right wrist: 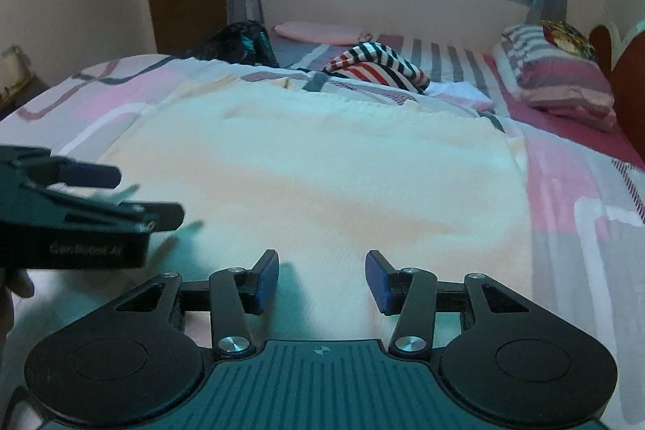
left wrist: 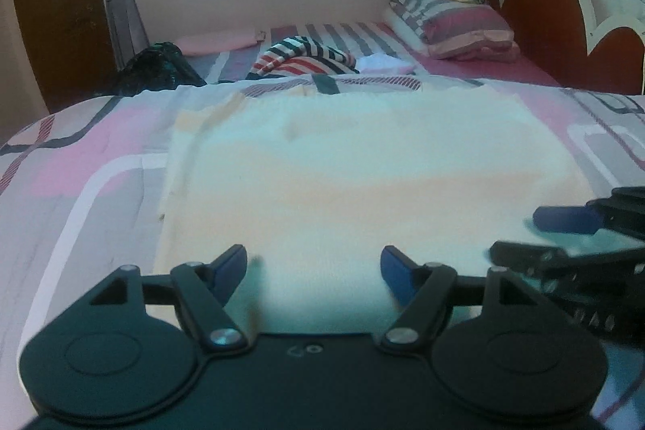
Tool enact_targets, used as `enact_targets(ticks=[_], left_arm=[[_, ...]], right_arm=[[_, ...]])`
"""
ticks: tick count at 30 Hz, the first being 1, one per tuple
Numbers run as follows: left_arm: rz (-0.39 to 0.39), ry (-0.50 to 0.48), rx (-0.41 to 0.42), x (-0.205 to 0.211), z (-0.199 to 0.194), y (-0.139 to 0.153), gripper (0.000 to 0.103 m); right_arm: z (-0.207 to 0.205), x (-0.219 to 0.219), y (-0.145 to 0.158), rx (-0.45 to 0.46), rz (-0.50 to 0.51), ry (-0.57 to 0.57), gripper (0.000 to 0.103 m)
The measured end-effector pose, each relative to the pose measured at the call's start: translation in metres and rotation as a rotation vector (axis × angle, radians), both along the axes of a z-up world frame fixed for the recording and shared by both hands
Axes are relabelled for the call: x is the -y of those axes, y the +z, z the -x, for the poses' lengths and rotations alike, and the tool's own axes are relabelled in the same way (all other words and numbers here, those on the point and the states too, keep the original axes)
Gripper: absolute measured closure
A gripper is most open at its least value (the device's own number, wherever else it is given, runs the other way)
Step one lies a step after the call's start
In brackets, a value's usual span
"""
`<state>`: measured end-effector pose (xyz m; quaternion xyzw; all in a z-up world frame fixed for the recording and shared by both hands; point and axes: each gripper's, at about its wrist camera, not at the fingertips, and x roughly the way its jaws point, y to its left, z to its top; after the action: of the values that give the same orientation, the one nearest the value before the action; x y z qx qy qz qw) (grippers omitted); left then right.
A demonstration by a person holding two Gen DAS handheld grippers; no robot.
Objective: Fold small clothes
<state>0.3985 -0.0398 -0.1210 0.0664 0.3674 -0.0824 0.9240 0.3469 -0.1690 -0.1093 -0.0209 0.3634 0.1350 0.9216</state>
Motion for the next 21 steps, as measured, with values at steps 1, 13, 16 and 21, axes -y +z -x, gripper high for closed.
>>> enact_targets(ticks=[1,13,16,21], left_arm=[[-0.003,-0.004,0.003,0.002,0.003,0.002,0.031],[-0.02,0.041,-0.06,-0.016,0.017,-0.017,0.029],[-0.038,0.034,-0.047,-0.025,0.026,-0.019,0.028],[-0.047,0.037,-0.053,-0.027,0.03,-0.018,0.028]], right_arm=[[0.004,-0.003,0.001,0.003,0.0,0.004,0.055],[0.026,0.022,-0.013,-0.052,0.039,-0.068,0.055],[0.034,0.043,-0.017,-0.064,0.031,-0.105,0.055],[0.045,0.058,-0.018,-0.063,0.022,-0.122,0.055]])
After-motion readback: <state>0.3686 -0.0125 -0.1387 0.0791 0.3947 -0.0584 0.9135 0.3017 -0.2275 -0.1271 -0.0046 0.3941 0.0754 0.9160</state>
